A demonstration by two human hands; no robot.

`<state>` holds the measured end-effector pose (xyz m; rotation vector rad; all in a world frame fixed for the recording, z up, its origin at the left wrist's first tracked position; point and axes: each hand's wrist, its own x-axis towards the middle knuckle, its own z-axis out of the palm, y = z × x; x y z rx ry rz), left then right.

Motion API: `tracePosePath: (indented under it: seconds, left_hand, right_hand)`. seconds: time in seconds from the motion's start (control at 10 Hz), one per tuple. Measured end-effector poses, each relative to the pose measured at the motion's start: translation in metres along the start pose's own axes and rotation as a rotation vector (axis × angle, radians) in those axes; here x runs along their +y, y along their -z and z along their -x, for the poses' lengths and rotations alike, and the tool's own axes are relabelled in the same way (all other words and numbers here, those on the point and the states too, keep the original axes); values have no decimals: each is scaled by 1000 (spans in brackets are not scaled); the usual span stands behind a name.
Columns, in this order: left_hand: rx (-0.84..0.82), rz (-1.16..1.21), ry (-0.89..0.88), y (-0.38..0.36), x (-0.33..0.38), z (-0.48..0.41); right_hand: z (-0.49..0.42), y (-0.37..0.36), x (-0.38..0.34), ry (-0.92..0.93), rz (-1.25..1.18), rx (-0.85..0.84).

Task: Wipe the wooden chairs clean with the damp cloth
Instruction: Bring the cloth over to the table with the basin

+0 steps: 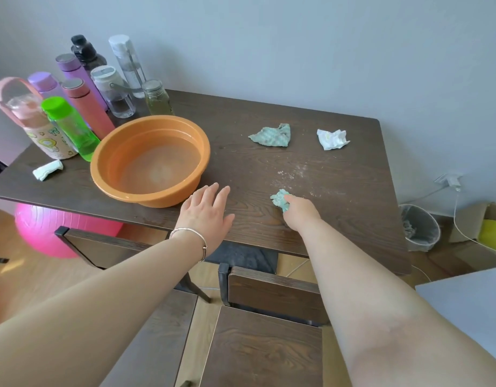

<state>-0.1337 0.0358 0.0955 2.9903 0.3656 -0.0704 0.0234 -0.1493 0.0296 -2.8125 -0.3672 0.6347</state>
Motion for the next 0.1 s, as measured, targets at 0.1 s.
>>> tracePosePath:
  seconds: [0.1]
  left_hand:
    - [14,-4,-17,15,6,1]
  right_hand:
    - [18,14,-5,-14,-46,60]
